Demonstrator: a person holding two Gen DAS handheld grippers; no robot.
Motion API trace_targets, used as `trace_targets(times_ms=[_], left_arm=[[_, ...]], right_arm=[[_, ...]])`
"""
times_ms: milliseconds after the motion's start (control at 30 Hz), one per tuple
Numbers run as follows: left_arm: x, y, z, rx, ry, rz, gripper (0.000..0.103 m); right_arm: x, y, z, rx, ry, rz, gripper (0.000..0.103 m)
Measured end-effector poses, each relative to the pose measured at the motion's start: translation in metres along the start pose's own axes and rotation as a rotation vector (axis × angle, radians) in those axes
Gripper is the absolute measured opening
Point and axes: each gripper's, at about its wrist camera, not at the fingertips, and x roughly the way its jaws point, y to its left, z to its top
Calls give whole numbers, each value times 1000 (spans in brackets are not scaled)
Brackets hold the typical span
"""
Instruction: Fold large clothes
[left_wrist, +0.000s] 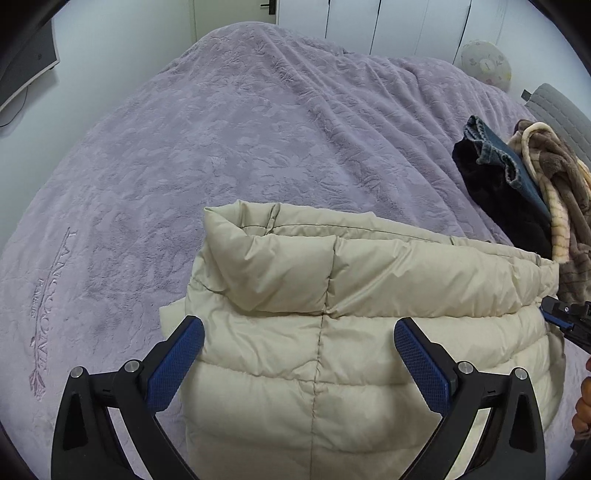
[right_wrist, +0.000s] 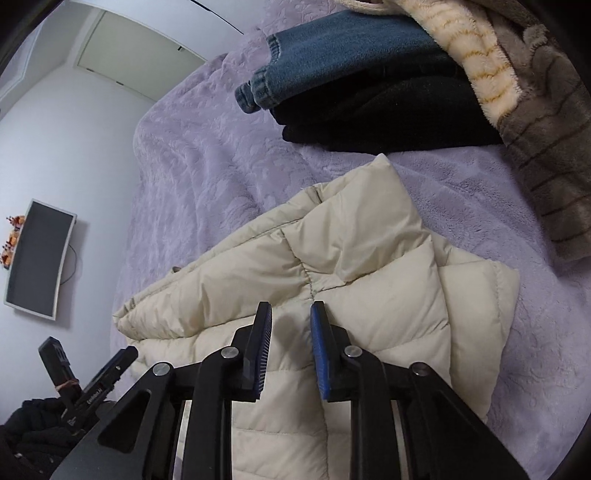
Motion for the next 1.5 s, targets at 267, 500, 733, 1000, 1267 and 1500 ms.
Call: trace_targets(times_ms=[267, 500, 733, 1000, 1267, 1500], left_arm=[[46, 9, 11, -56, 44, 83, 103], [79, 21, 11, -130, 89, 21, 103], [64, 27, 17, -128, 95, 7, 103], [-6, 74, -17, -201, 76, -89, 103], [-50, 108, -104, -386, 147, -213, 103], [-41, 105, -163, -526, 219, -298, 103]], right_arm=[[20, -14, 14, -11, 4, -78, 20], [48, -43, 18, 72, 26, -63, 15], [29, -48, 19, 96, 17, -51, 13], [-35, -38, -7, 104, -45, 21, 64], [-78, -32, -90, 162, -16, 145, 72], [-72, -35, -165, 251, 86, 223, 79]])
